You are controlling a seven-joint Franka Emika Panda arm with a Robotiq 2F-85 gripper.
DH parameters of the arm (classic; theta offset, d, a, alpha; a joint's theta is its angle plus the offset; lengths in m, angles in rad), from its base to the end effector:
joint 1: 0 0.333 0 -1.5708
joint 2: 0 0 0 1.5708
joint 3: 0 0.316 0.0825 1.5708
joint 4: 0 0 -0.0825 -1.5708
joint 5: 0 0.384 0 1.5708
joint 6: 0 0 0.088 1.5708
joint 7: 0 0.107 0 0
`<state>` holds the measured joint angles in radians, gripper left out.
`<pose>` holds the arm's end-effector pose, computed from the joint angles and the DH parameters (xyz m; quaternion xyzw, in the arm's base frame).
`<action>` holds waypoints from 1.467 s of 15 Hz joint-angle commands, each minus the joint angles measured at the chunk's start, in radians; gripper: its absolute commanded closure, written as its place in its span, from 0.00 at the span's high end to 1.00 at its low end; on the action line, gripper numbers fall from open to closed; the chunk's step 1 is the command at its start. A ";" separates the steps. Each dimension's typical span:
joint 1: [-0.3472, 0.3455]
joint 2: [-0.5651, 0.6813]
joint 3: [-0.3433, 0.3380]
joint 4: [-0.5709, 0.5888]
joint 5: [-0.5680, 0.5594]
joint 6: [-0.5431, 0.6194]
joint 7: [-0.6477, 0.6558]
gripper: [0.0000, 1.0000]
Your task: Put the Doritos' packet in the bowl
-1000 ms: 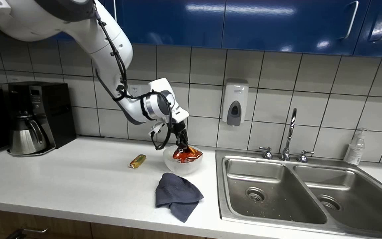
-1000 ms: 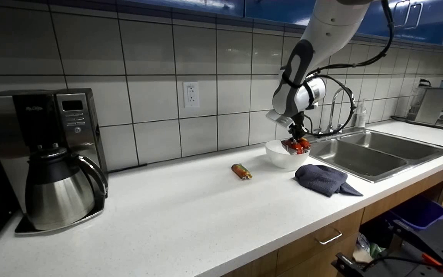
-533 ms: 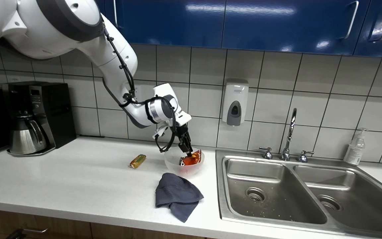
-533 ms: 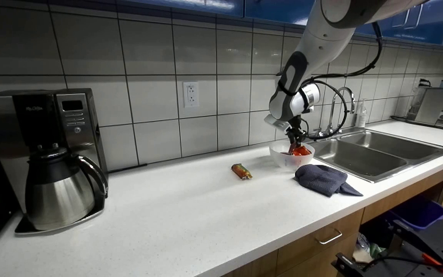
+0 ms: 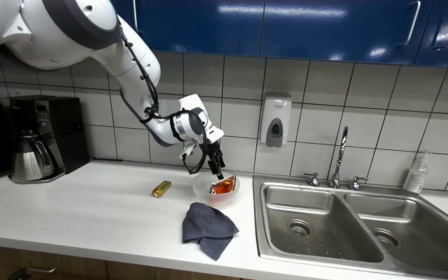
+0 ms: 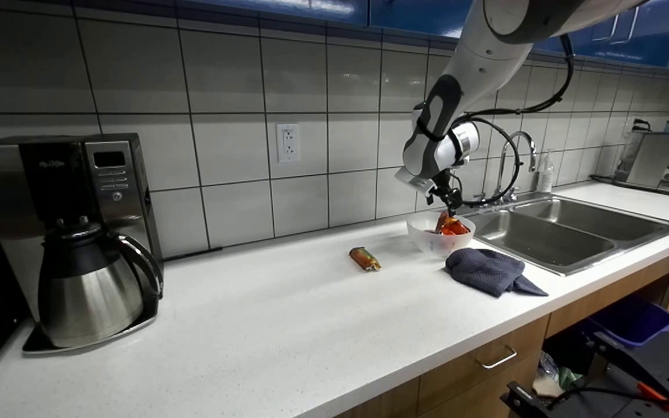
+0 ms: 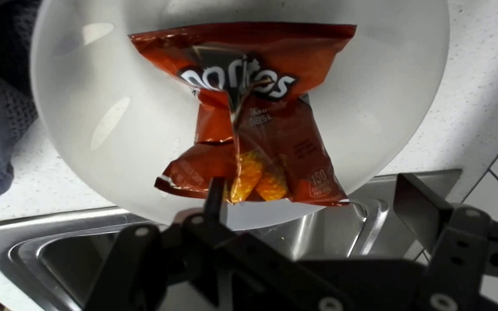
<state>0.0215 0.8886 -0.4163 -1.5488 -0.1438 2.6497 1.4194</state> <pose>0.6908 -0.2242 0.1813 0.7089 -0.6667 0.2067 0.1012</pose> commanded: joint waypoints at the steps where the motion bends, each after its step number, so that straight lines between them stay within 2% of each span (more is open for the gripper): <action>1: 0.012 -0.077 0.019 -0.080 -0.006 0.040 -0.070 1.00; 4: 0.043 -0.140 0.024 -0.179 -0.014 0.120 -0.123 1.00; 10: 0.124 -0.309 0.030 -0.449 -0.009 0.298 -0.268 1.00; 15: 0.154 -0.493 0.075 -0.693 0.000 0.398 -0.465 1.00; 19: 0.165 -0.668 0.120 -0.887 0.008 0.424 -0.635 1.00; 20: 0.155 -0.715 0.139 -0.933 -0.042 0.422 -0.628 1.00; 22: 0.174 -0.802 0.148 -1.012 -0.068 0.407 -0.660 1.00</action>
<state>0.1884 0.2570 -0.2892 -2.4060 -0.1709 3.0625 0.8261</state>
